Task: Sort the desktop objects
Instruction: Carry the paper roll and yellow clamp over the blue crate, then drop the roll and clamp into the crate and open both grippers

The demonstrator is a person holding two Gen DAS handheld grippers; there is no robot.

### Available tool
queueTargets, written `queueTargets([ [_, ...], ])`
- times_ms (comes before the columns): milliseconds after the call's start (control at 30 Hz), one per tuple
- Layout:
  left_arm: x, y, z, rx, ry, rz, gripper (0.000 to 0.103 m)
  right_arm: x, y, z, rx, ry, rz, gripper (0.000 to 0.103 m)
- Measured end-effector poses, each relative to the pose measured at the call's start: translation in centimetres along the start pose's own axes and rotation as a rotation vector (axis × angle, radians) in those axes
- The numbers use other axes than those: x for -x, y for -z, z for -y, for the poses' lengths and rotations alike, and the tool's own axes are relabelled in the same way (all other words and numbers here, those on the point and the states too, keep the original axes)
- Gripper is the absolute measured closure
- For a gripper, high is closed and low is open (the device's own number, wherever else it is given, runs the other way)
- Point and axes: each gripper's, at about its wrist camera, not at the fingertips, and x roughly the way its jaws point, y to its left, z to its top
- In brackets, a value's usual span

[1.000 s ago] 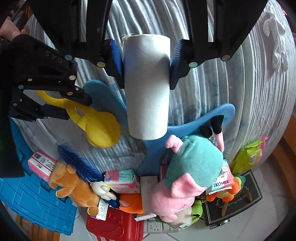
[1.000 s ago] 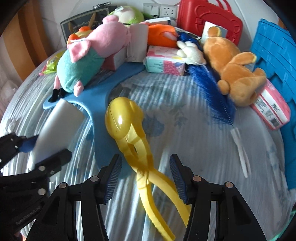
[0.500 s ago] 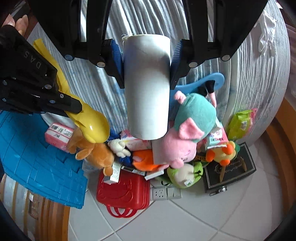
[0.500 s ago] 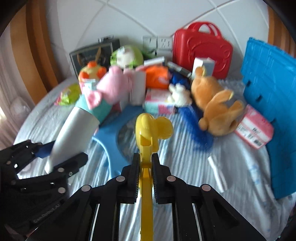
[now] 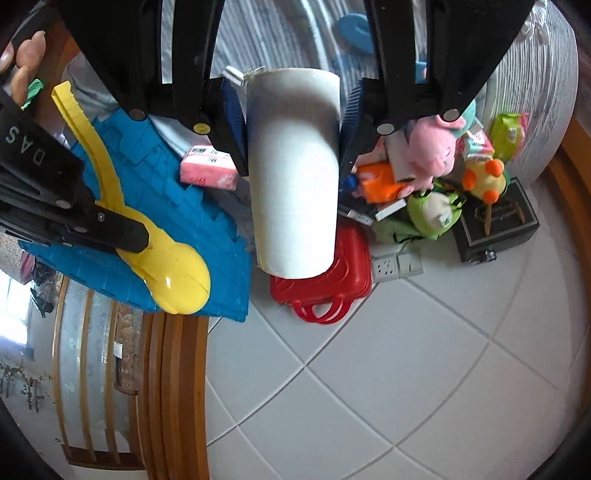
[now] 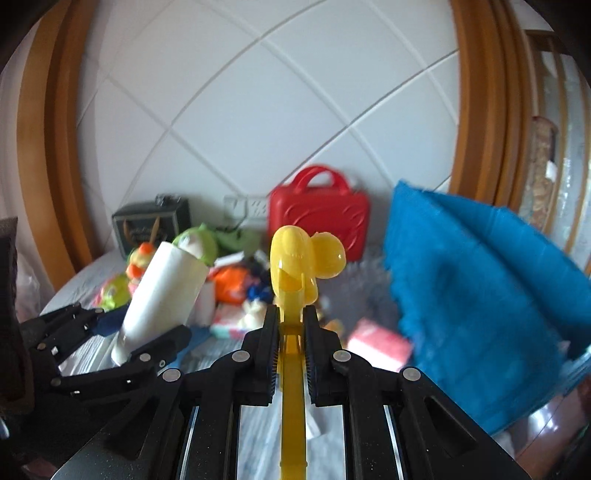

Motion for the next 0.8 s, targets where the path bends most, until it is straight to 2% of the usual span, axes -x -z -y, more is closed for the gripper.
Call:
queueTargets([
  [133,-1.2,-3.9,7.4,-0.008,0.006,0.064,0.058,3.2,-2.3,7.2,0.012,0.035,0.106,0.091],
  [300,-3.5,-8.8,17.9,-0.022,0.019,0.113,0.058,5.4,-4.5,17.5,0.016,0.090,0.189,0.091],
  [500,-7.1,-12.7,27.7,-0.031,0.039,0.084,0.058,4.8,-5.6,29.3,-0.010,0.161,0.183,0.091],
  [633,-9.4,-13.8,32.1,-0.067,0.031,0.045,0.058,4.1,-5.5,34.1,-0.027,0.178,0.169,0.091],
  [800,-11.2,-14.0,34.7,-0.087,0.025,0.015,0.058,2.8,-4.9,38.2,-0.044,0.190,0.133,0.091],
])
